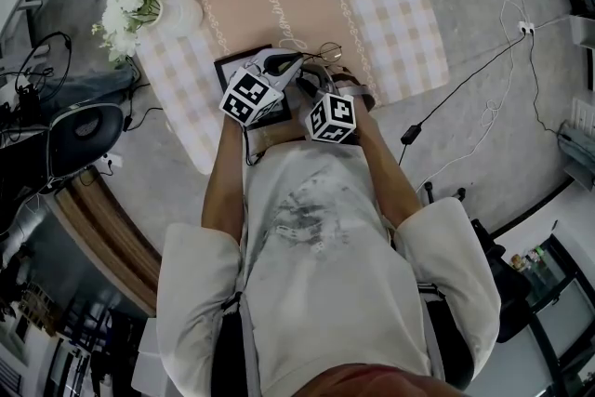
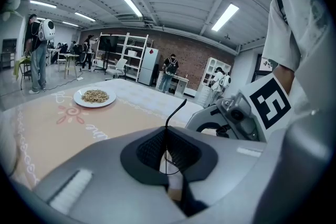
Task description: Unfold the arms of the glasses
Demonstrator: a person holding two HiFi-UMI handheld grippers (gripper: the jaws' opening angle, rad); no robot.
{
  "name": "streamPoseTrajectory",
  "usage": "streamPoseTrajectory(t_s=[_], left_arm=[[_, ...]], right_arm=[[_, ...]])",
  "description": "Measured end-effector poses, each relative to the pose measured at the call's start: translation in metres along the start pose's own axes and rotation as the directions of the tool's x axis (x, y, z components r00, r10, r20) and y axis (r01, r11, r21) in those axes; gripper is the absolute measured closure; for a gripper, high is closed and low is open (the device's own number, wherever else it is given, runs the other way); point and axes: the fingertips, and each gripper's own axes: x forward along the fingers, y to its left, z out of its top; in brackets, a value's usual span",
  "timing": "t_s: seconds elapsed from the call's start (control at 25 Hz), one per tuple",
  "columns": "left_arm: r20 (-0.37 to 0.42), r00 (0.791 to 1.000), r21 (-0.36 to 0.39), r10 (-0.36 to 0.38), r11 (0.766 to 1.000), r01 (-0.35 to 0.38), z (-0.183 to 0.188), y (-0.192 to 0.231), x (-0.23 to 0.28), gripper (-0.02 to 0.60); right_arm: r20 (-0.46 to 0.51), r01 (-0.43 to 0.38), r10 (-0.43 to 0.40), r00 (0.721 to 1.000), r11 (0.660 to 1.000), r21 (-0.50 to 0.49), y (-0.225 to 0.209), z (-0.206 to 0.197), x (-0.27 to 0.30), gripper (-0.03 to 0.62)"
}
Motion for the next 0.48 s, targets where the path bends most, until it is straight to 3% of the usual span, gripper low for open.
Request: streamPoseTrajectory(t_s=[0.24, 0.48], left_arm=[[0.002, 1.000, -0.003, -0.002, 1.000, 0.002, 0.0006, 0.0003, 0.0002, 0.569], [0.003, 1.000, 0.006, 0.001, 1.000, -0.001, 0.0002, 0.0010, -0.0009, 0.569]], right_arm=[[-0.015, 0.012, -0.013, 1.000, 1.000, -0.026, 0.0005, -0.0005, 0.0003, 0.523], [0.010, 0.018, -0.019, 1.000, 0.999, 0.030, -0.0035, 0.0060, -0.0058, 0.541]])
